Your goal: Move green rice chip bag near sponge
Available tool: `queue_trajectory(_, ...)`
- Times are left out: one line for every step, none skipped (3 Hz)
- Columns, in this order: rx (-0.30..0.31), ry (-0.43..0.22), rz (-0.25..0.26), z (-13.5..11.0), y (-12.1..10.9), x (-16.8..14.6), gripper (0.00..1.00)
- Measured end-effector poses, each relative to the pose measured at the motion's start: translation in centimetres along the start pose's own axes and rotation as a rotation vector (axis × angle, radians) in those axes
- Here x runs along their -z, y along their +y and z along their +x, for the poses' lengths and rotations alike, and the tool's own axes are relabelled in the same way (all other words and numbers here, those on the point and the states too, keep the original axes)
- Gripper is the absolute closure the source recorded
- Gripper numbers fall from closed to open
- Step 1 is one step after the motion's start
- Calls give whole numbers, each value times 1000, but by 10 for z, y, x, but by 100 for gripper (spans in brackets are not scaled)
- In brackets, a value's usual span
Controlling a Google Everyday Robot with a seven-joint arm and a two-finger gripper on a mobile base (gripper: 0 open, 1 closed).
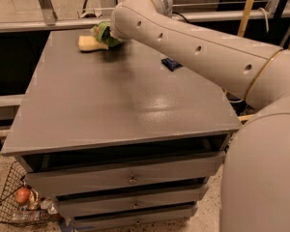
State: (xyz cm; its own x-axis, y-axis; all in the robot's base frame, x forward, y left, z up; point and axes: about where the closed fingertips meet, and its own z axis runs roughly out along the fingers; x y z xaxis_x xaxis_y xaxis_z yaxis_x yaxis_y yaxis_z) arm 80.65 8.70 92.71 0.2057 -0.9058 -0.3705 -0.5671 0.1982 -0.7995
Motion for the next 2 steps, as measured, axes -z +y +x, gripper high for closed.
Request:
queue_trajectory(1,0,-2,0,1,-1,14)
queue_trajectory(1,-1,-4,-1,2,-2,0)
